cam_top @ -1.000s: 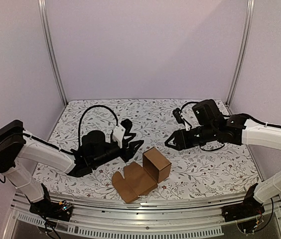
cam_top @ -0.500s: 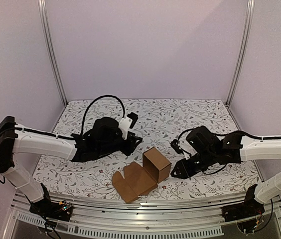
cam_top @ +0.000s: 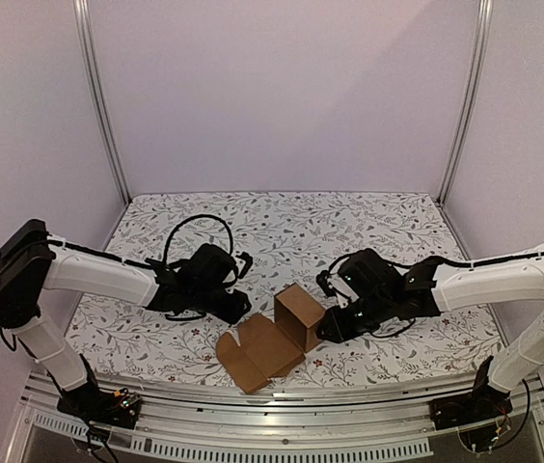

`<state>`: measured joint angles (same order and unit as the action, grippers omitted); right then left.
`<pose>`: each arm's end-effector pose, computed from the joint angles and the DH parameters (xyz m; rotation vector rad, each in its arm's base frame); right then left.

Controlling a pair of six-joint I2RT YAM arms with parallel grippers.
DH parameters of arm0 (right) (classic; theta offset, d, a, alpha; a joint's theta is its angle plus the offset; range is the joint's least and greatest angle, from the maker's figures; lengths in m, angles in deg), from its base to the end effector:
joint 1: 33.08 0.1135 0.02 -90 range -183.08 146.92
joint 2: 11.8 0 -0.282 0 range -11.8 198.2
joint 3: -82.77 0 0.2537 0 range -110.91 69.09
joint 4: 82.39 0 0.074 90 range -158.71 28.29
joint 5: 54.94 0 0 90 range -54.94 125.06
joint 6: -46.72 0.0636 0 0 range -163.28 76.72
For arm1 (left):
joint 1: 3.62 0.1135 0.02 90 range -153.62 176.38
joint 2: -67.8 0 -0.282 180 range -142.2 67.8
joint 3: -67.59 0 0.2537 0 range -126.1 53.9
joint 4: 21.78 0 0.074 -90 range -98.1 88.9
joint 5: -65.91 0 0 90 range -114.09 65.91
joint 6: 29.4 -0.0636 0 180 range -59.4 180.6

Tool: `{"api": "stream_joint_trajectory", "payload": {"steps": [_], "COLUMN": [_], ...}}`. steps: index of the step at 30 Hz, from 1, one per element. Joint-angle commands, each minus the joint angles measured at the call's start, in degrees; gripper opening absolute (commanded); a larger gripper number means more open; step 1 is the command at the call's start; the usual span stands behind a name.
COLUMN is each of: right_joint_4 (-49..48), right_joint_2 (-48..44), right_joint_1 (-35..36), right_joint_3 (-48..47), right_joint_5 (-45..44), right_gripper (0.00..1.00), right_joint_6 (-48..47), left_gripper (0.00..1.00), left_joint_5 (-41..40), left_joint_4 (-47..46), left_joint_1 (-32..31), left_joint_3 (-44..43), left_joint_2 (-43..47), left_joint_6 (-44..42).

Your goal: Fold the paper box

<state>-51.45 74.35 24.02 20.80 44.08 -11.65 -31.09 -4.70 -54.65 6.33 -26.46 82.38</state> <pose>0.1604 0.2663 0.1787 -0.6642 2.6339 0.7496 0.2209 -0.2608 0.1514 0.5729 2.4137 -0.4125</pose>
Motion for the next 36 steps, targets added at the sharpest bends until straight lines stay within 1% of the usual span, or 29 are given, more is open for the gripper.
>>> {"api": "stream_joint_trajectory", "payload": {"steps": [1,4,7,13,23,27,31,35,36], "right_joint_4": [-2.68,-3.45,-4.30,-6.50,-7.06,-6.56,-5.32,-3.87,-3.57], "right_joint_2": [1.83,3.12,5.07,10.18,20.57,24.85,28.34,28.76,28.27], "right_joint_1": [0.36,-0.40,-2.02,-5.92,-11.29,-13.58,-16.11,-19.08,-19.69], "right_joint_3": [-2.96,-4.69,-6.74,-11.20,-22.62,-27.38,-30.71,-30.42,-29.67], "right_joint_5": [-4.81,-5.87,-5.11,-1.36,4.91,7.84,11.05,12.02,11.72], "right_gripper": [0.18,0.18,0.17,0.17,0.16,0.17,0.20,0.25,0.29], "right_joint_6": [0.40,-0.14,-0.84,-2.31,-4.80,-5.72,-6.82,-7.74,-7.93], "left_gripper": [0.34,0.34,0.32,0.30,0.31,0.31,0.31,0.31,0.31], "left_joint_5": [3.01,4.37,6.35,9.44,9.50,12.12,15.63,18.71,18.74], "left_joint_4": [5.20,5.76,5.28,0.72,-2.19,-7.79,-13.13,-15.42,-15.69], "left_joint_1": [0.93,0.93,0.93,0.55,-1.63,-1.88,-2.30,-3.03,-3.29], "left_joint_3": [1.79,3.19,5.35,11.31,14.76,14.13,12.82,9.02,8.26], "left_joint_2": [-1.19,-0.67,0.26,3.62,8.55,6.37,3.64,0.11,-0.56], "left_joint_6": [2.88,4.64,8.30,14.62,18.40,19.28,19.93,19.39,19.40]}}
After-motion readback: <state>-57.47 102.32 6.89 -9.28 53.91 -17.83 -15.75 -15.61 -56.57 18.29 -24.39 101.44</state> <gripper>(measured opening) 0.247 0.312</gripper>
